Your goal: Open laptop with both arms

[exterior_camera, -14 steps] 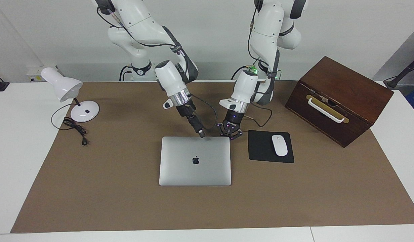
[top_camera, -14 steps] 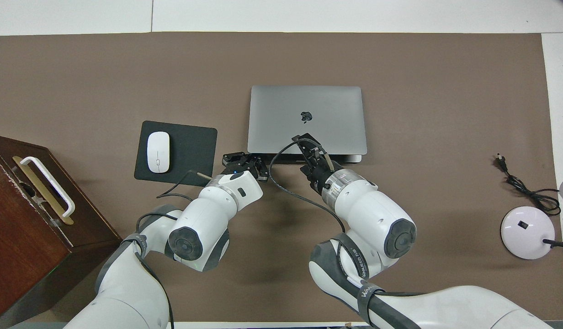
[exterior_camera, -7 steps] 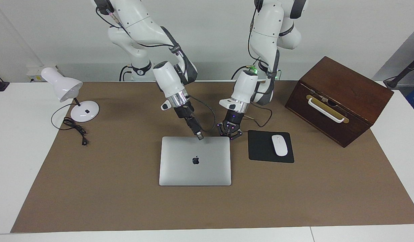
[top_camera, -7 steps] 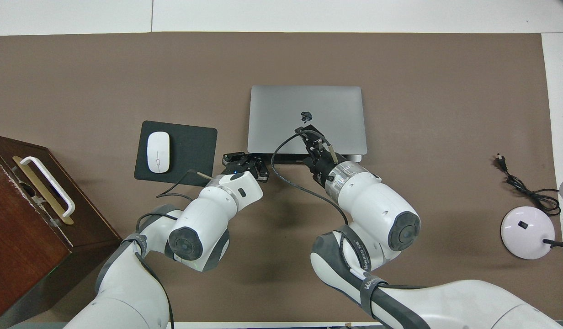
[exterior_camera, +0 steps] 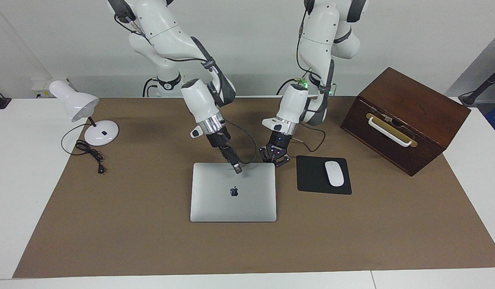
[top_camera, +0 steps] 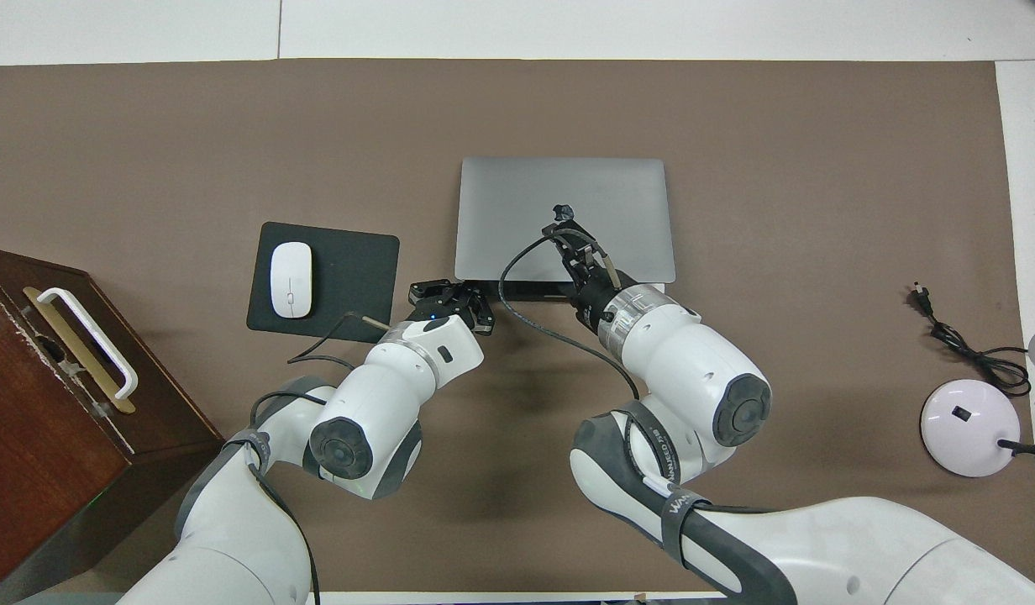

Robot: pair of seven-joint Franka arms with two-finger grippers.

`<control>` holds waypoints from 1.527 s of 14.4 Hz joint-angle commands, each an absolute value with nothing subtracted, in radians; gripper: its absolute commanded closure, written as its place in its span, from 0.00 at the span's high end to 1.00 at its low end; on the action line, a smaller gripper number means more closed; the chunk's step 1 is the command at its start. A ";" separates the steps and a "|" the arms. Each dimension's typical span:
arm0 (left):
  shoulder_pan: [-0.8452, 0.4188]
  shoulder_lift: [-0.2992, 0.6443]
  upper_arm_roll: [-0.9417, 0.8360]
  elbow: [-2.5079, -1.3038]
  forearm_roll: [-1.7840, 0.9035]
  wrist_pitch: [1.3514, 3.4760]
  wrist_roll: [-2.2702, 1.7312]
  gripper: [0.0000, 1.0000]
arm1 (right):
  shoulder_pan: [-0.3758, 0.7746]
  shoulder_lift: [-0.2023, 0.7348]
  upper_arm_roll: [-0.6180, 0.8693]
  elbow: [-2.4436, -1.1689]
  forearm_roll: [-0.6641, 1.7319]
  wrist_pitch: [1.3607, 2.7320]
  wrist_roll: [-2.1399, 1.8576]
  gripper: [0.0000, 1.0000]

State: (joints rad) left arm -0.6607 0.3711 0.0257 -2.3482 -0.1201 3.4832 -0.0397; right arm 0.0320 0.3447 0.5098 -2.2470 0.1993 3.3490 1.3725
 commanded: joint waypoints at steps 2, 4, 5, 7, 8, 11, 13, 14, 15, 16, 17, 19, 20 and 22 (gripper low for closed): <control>-0.655 0.410 0.025 -2.333 -0.132 3.502 -0.017 0.00 | 0.023 0.368 0.514 -2.180 0.232 3.309 1.330 1.00; -0.655 0.410 0.025 -2.333 -0.132 3.502 -0.017 0.00 | 0.023 0.370 0.506 -2.139 0.232 3.242 1.325 1.00; -0.655 0.410 0.026 -2.333 -0.132 3.502 -0.017 0.00 | 0.023 0.374 0.506 -2.120 0.232 3.219 1.325 1.00; -0.657 0.414 0.026 -2.333 -0.133 3.502 -0.017 0.00 | 0.023 0.387 0.500 -2.073 0.232 3.197 1.324 1.00; -0.657 0.414 0.025 -2.333 -0.133 3.504 -0.017 0.00 | 0.023 0.396 0.494 -2.037 0.230 3.163 1.324 1.00; -0.657 0.414 0.025 -2.333 -0.135 3.504 -0.017 0.00 | 0.023 0.420 0.491 -1.939 0.227 3.084 1.325 1.00; -0.657 0.414 0.025 -2.333 -0.135 3.504 -0.017 0.00 | 0.025 0.439 0.483 -1.876 0.226 3.036 1.327 1.00; -0.657 0.414 0.026 -2.333 -0.135 3.504 -0.017 0.00 | 0.025 0.448 0.482 -1.847 0.224 3.018 1.328 1.00; -0.657 0.414 0.025 -2.333 -0.135 3.504 -0.017 0.00 | 0.025 0.454 0.480 -1.826 0.221 3.001 1.328 1.00; -0.657 0.414 0.025 -2.333 -0.135 3.504 -0.017 0.00 | 0.025 0.466 0.479 -1.795 0.218 2.982 1.328 1.00; -0.657 0.414 0.025 -2.333 -0.135 3.504 -0.017 0.00 | 0.025 0.477 0.479 -1.758 0.218 2.961 1.330 1.00; -0.657 0.414 0.025 -2.333 -0.135 3.504 -0.017 0.00 | 0.025 0.500 0.477 -1.697 0.216 2.919 1.333 1.00; -0.657 0.414 0.025 -2.333 -0.135 3.504 -0.018 0.00 | 0.025 0.508 0.477 -1.674 0.216 2.902 1.335 1.00; -0.657 0.414 0.025 -2.333 -0.135 3.504 -0.017 0.00 | 0.025 0.521 0.477 -1.635 0.215 2.878 1.335 1.00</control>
State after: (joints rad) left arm -0.6607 0.3732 0.0257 -2.3482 -0.1201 3.4884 -0.0393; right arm 0.0312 0.4762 0.4662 -1.7197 0.1993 2.9067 1.3720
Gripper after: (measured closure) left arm 0.991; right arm 0.000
